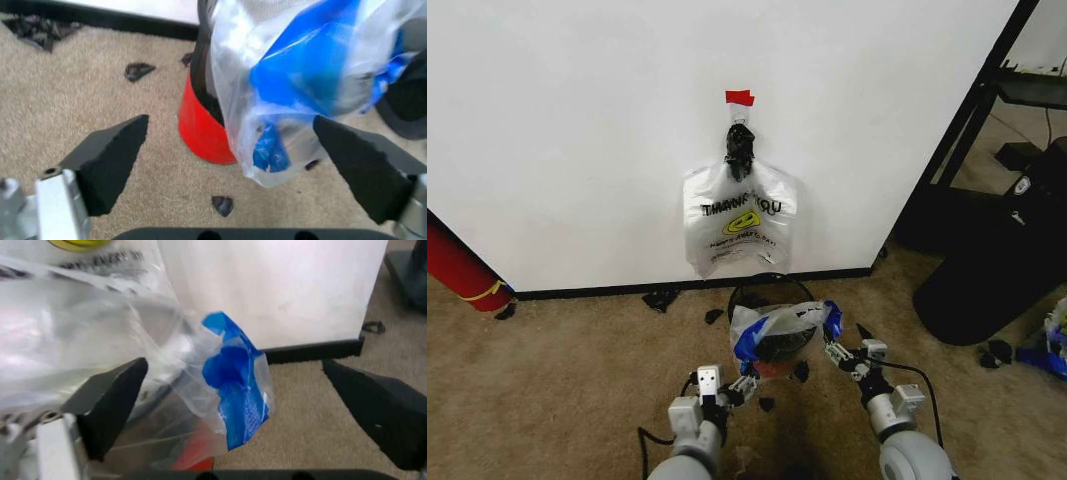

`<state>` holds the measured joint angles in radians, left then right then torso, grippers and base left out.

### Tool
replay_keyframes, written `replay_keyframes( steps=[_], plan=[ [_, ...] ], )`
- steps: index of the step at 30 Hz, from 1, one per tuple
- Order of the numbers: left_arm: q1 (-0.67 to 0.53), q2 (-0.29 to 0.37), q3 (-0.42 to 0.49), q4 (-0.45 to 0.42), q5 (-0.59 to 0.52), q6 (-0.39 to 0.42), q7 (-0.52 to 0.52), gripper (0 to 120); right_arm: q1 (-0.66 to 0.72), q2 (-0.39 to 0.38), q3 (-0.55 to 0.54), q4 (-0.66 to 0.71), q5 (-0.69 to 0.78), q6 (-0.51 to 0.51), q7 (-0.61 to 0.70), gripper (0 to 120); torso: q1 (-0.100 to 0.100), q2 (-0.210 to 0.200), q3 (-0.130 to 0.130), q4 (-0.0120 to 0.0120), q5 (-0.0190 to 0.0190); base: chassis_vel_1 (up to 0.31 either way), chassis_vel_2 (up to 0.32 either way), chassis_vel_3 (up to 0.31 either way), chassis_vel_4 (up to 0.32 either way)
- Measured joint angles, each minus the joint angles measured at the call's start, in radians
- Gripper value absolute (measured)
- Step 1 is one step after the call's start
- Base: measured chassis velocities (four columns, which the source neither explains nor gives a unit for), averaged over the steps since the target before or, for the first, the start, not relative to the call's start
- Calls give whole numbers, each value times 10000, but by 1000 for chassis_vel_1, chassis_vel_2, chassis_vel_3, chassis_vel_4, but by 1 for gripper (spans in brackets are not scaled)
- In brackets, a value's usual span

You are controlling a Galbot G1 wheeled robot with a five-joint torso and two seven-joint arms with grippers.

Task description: Pick up the garbage bag from the wall and place it over the trash bin.

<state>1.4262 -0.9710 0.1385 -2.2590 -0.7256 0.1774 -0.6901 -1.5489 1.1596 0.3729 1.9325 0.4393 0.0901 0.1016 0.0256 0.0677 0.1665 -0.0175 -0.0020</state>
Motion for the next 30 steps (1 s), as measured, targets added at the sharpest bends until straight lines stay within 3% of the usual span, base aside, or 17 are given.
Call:
replay_keyframes(
  steps=[9, 18, 20, 23, 25, 26, 30],
  plan=[
    [556, 757, -990, -1014, 400, -551, 1250, 100, -982, 166, 837, 545, -604, 1128, -834, 100, 0, 0, 0, 3, 1, 0, 0, 0, 0],
    [-366, 1028, -1654, -860, -414, -858, 2107, 100, -1604, 699, 1802, 940, -665, 2095, -1350, 100, 0, 0, 1, -7, -3, 0, 0, 0, 0],
    [-661, 991, -2093, -569, -685, -812, 2500, 100, -1695, 807, 2076, 1133, -771, 2510, -1494, 100, 0, 0, 1, 13, 2, 0, 0, 0, 0],
    [-1647, 1088, -2048, 252, -1311, -356, 2945, 100, -2196, 1020, 2482, 1493, -840, 3140, -1611, 100, 0, -1, 1, 0, -1, 0, 0, 0, 0],
    [-3200, 1278, -1187, 1252, -1777, -15, 3184, 100, -2776, 1336, 2781, 1831, -877, 3859, -1717, 100, 1, -1, 1, -3, -4, 0, 0, 0, 0],
    [-3200, 1278, -1187, 1252, -1777, -15, 3184, 100, -2776, 1336, 2781, 1831, -877, 3859, -1717, 100, 1, -1, 1, -3, -4, 0, 0, 0, 0],
    [-5294, 1171, 163, 2488, -2117, 164, 3231, 100, -3143, 1831, 3046, 1927, -998, 4660, -1756, 100, 1, -1, 2, -1, 0, 0, 0, 0, 0]
  ],
)
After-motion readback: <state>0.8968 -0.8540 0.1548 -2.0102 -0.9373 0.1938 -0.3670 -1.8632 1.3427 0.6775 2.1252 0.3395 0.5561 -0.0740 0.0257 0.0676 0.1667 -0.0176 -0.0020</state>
